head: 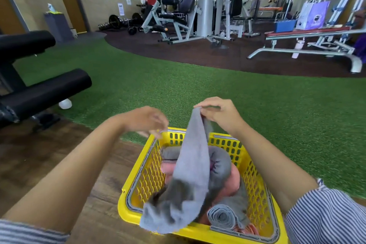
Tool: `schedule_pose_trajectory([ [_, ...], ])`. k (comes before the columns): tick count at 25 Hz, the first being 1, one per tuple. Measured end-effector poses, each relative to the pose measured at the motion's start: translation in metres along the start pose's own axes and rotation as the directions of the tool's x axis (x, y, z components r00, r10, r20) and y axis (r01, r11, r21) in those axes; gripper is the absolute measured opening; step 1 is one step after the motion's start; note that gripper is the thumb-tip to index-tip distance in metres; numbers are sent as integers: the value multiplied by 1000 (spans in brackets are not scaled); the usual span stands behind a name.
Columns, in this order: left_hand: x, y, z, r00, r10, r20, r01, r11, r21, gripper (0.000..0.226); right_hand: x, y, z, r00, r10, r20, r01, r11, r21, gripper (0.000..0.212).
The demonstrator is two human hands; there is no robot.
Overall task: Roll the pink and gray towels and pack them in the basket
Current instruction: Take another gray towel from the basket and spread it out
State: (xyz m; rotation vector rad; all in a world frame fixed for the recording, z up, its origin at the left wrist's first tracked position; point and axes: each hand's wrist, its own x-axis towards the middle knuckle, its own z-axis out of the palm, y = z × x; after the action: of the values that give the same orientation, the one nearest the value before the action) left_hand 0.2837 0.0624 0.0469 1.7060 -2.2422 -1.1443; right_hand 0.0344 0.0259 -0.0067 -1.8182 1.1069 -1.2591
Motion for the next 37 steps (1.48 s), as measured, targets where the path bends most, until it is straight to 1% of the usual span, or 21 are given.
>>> schedule_pose_trajectory([
  [1, 14, 3, 1, 982, 110, -154, -101, 993, 61, 38, -5, -8, 2, 999, 1, 45, -3, 999, 53, 19],
  [2, 27, 7, 4, 955, 219, -201, -205, 975, 88, 53, -10, -16, 5, 996, 6, 87, -16, 993, 114, 20],
  [4, 52, 14, 16, 923, 345, -168, -340, 938, 59, 67, -18, -25, 10, 991, 15, 133, -46, 972, 232, 24],
  [6, 73, 15, 28, 926, 352, -137, -362, 930, -59, 58, -23, -24, 11, 993, 15, 116, -52, 945, 324, 25],
  [7, 80, 13, 34, 929, 342, -139, -359, 924, -129, 45, -25, -23, 12, 996, 31, 84, -58, 934, 353, 25],
  [8, 84, 12, 39, 923, 344, -172, -370, 916, -157, 33, -26, -19, 14, 997, 67, 44, -78, 922, 378, 25],
  [10, 85, 8, 41, 888, 333, -318, -379, 920, -96, 29, -27, -6, 20, 982, 188, -27, -162, 904, 396, 29],
  [12, 80, 10, 35, 781, 330, -530, -373, 928, 28, 24, -31, 13, 29, 963, 271, 8, -261, 920, 292, 28],
  [14, 68, 17, 20, 654, 327, -682, -399, 915, 56, 26, -39, 38, 37, 933, 340, 116, -333, 940, -77, 17],
  [16, 54, 22, -1, 573, 299, -763, -384, 921, 73, 36, -45, 61, 42, 923, 374, 93, -288, 830, -478, 25],
  [17, 46, 20, -11, 550, 279, -787, -344, 935, 92, 39, -49, 64, 40, 930, 366, 39, -284, 780, -558, 25],
  [20, 25, 0, -31, 560, 166, -811, -148, 984, 99, 35, -54, 52, 16, 951, 282, -127, -297, 719, -628, 27],
  [23, 1, -21, -27, 622, 60, -781, 8, 997, 83, 31, -59, 21, -23, 904, 179, -388, -367, 790, -491, 28],
  [25, -19, -20, -19, 591, 0, -807, 82, 995, 60, 20, -67, 1, -46, 860, 101, -500, -359, 816, -453, 26],
  [27, -40, -14, -13, 515, -31, -856, 60, 998, 0, 8, -84, -14, -64, 859, 141, -493, -392, 799, -456, 25],
  [29, -61, -6, -8, 491, -38, -870, -76, 993, -86, 7, -108, -26, -72, 881, 294, -371, -458, 730, -508, 23],
  [31, -77, 7, 0, 477, -31, -878, -183, 974, -134, 12, -126, -44, -74, 917, 252, -309, -395, 685, -612, 23],
  [33, -88, 27, 12, 470, -37, -882, -256, 951, -176, 25, -130, -72, -68, 950, 24, -310, -213, 776, -594, 20],
  [34, -89, 39, 17, 490, -24, -871, -298, 935, -194, 29, -130, -89, -64, 947, -91, -308, -102, 824, -558, 17],
  [35, -89, 50, 21, 507, 7, -862, -323, 928, -183, 31, -127, -104, -61, 942, -192, -276, 11, 838, -546, 12],
  [37, -82, 71, 19, 515, 104, -851, -322, 943, -80, 33, -113, -120, -59, 941, -310, -134, 167, 771, -614, 3],
])
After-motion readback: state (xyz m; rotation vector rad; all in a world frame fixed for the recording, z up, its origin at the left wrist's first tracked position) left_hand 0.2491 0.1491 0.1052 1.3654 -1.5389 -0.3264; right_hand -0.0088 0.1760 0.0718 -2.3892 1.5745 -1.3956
